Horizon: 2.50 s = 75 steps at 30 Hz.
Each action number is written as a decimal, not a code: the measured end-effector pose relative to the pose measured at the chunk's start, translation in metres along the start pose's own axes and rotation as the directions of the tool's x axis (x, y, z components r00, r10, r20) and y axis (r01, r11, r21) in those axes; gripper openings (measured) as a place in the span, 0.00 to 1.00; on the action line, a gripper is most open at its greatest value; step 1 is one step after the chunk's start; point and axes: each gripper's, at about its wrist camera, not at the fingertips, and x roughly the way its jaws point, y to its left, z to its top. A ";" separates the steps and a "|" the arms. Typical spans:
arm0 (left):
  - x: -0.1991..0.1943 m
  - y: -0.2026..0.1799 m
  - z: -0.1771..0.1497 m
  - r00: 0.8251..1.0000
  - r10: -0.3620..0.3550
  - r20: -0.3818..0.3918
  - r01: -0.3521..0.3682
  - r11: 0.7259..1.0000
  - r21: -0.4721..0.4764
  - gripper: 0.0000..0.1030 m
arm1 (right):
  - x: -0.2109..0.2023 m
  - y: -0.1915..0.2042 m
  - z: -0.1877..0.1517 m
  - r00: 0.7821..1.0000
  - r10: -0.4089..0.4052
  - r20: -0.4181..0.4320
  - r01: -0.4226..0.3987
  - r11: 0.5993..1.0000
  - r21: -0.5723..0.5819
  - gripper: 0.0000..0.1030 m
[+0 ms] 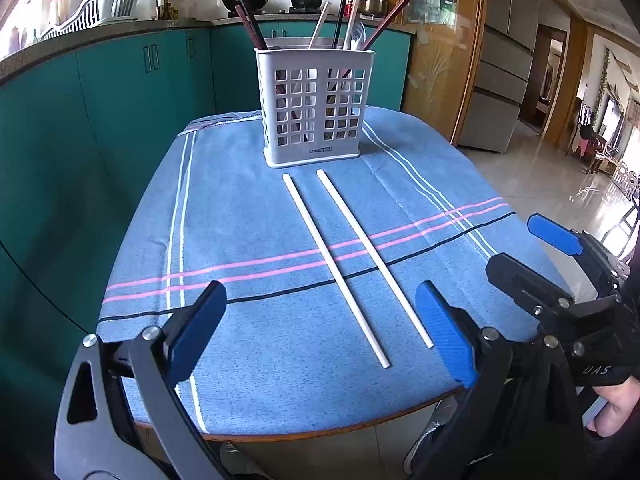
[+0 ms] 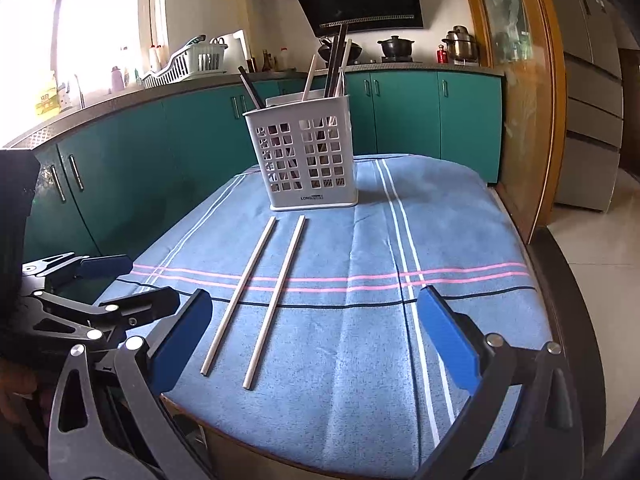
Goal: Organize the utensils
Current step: 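Move the left tool down to the white chopsticks on the cloth, then grasp a white chopstick with the left tool while the right tool grasps the other white chopstick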
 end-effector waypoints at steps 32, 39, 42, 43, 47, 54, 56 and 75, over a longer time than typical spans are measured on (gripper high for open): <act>0.199 0.040 0.128 0.930 0.073 -0.359 -0.151 0.970 -0.193 0.27 | -0.001 -0.024 0.007 0.998 0.058 -0.008 -0.058 0.996 0.068 0.97; 0.196 0.041 0.131 0.942 0.044 -0.333 -0.110 0.977 -0.181 0.06 | 0.000 -0.026 0.008 0.998 0.055 -0.010 -0.054 0.996 0.068 0.97; 0.166 0.042 0.141 0.967 0.016 -0.255 -0.063 0.982 -0.178 0.06 | 0.004 -0.028 0.007 0.999 0.045 -0.019 -0.043 0.996 0.072 0.97; 0.152 0.043 0.146 0.975 0.000 -0.221 -0.041 0.983 -0.179 0.06 | 0.005 -0.030 0.006 0.999 0.041 -0.023 -0.040 0.996 0.075 0.97; 0.062 0.041 0.172 0.997 -0.071 -0.032 0.065 0.988 -0.141 0.06 | 0.015 -0.030 0.003 0.998 0.035 -0.053 -0.031 0.996 0.084 0.97; -0.058 0.055 0.182 0.970 -0.113 0.214 0.130 0.989 -0.068 0.06 | 0.046 -0.019 0.016 0.989 0.050 -0.139 -0.036 0.995 0.098 0.97; -0.075 0.059 0.182 0.964 -0.092 0.251 0.107 0.993 -0.050 0.06 | 0.066 -0.005 0.034 0.983 0.042 -0.177 -0.032 0.998 0.058 0.97; -0.091 0.113 0.168 0.964 -0.073 0.257 0.098 0.991 -0.089 0.06 | 0.268 0.035 0.105 0.848 -0.065 -0.526 0.042 0.998 -0.056 0.07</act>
